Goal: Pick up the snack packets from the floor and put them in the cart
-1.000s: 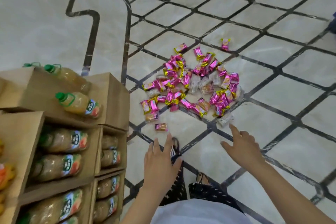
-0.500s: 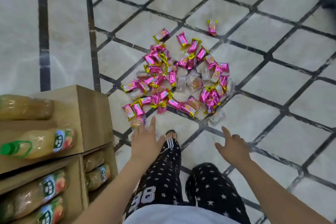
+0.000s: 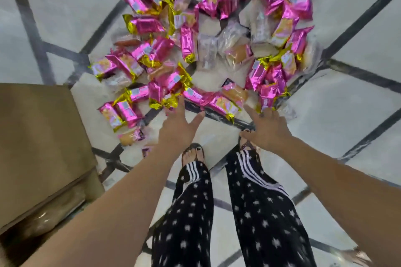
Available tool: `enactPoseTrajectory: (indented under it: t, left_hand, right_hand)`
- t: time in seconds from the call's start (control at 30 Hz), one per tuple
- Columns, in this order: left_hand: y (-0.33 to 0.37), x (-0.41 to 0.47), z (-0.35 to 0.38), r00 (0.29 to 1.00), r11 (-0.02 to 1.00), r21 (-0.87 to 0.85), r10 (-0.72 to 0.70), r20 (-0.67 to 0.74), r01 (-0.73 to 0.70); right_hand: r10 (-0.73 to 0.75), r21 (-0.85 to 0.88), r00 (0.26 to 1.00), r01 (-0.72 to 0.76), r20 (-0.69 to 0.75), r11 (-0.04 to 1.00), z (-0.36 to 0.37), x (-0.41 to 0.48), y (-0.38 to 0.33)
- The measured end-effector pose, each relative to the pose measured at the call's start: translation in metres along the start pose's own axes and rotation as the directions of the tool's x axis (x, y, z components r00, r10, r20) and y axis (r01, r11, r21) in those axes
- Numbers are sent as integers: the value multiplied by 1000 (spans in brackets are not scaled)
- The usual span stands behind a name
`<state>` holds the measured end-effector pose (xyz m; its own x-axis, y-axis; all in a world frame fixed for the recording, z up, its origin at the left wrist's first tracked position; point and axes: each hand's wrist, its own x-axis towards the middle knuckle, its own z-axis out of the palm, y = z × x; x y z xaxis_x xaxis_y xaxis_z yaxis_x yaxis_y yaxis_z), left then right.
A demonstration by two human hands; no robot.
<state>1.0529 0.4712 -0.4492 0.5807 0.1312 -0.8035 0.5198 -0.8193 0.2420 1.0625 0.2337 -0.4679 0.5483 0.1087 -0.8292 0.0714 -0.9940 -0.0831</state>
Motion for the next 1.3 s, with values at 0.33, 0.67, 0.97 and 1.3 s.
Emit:
enactPoseTrajectory:
  t: [0.33,0.67,0.97,1.3]
  left_hand:
    - [-26,196,116,970,965,-215,-185,-156,150]
    - [-30,242,139,918,883,-446,-290,-272,146]
    - [-24,190,112,954,952,-307,-106,-280,16]
    - [39,75,-30,940,984,-44,151,-306,-173]
  right_hand:
    - [-202,10,964,207,-171,978,119,182,-8]
    - [-117,188,883,224,-454,956,185,214,-14]
    - [76,404,967,30,-245,914,152,156,-6]
    - [157,607,902,135,-402,784,7,50,-13]
